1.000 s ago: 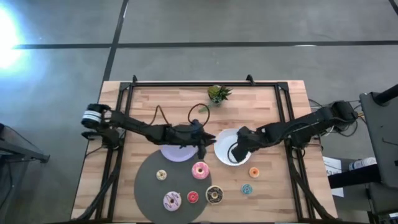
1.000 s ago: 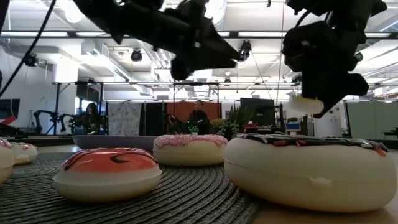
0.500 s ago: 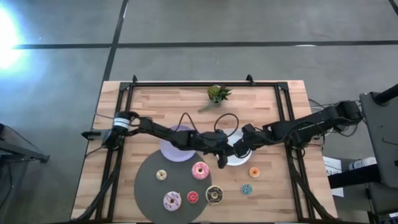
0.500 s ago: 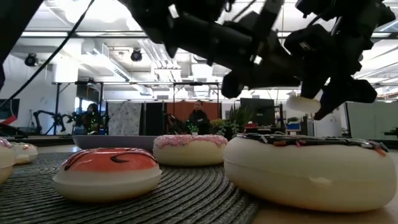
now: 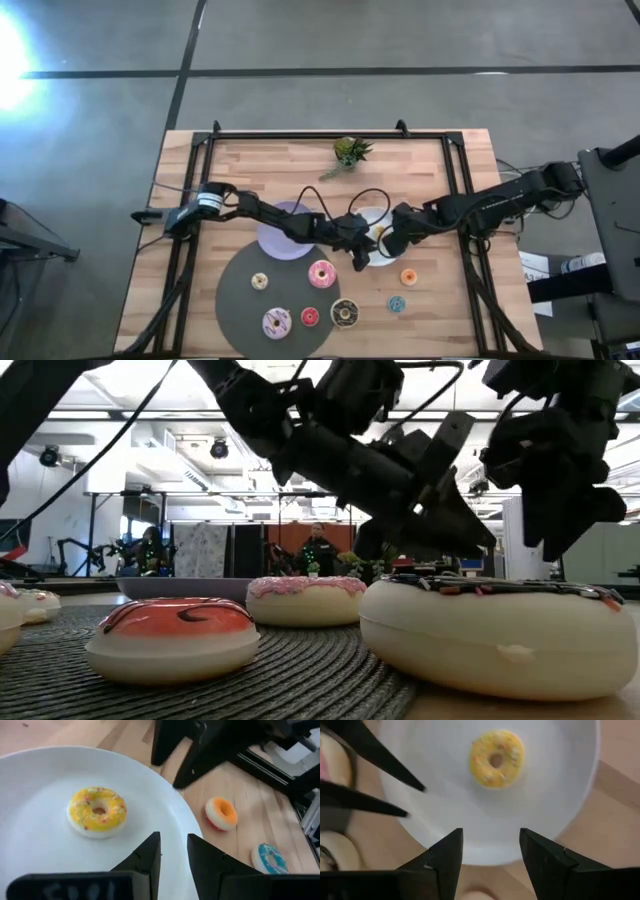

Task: Pick & Place donuts
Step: Put the small red donut on the white plate

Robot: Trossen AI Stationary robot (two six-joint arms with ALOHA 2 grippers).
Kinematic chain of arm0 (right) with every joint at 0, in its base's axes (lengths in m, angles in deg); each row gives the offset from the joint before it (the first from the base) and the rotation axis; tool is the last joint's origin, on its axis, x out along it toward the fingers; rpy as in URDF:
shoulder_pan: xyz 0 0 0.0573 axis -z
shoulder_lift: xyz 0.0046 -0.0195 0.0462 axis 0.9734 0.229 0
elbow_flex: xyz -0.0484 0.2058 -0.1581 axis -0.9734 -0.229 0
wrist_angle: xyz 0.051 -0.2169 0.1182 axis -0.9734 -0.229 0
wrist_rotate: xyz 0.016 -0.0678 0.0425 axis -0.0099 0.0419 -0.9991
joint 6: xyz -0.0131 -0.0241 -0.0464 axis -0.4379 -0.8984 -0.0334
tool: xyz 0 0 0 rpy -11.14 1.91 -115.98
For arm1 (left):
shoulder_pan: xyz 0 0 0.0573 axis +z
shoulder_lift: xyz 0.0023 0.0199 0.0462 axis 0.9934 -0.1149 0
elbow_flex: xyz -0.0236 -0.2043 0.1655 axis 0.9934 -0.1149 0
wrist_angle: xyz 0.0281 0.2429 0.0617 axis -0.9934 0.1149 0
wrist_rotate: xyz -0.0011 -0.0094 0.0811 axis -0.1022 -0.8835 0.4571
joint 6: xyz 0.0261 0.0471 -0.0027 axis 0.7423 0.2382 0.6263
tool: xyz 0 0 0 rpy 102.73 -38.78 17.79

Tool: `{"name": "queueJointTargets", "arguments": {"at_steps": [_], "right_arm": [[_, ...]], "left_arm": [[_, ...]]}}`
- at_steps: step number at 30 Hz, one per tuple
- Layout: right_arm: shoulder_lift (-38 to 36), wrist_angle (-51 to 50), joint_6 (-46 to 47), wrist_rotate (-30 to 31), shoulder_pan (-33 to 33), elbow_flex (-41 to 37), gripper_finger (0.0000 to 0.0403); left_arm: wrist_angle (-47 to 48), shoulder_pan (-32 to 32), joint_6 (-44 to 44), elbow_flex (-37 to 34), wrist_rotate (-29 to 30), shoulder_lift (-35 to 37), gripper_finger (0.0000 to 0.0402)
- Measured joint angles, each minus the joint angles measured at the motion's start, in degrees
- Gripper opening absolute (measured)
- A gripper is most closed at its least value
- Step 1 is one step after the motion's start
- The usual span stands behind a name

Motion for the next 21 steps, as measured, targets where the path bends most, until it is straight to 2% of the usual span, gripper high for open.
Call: {"name": "queueJointTargets", "arguments": {"at_steps": [5,9,14,18,21], "right_arm": [[-2.3,-8.1,-12.0,0.6,-4.2,2.6,0.0187],[-4.0,-8.8,-18.9,-1.3,-12.8,3.4,0.0187],[-1.9,-8.1,-17.9,1.1,-23.7,2.5,0.0187],[1.4,-6.0,-13.0,1.8,-27.8,3.2,0.0186],[4.9,-4.6,-15.3,1.9,-30.2,4.8,0.018]], "left_arm": [[5.4,0.0,3.5,0.0,1.8,3.1,0.0071],[12.5,-0.1,6.5,-1.4,3.7,6.4,0.0071],[12.0,-0.2,6.9,-6.2,4.6,10.7,0.0071],[11.5,-0.2,6.2,-9.3,6.5,13.4,0.0071],[11.7,-0.2,5.9,-10.8,7.9,14.5,0.0071]]}}
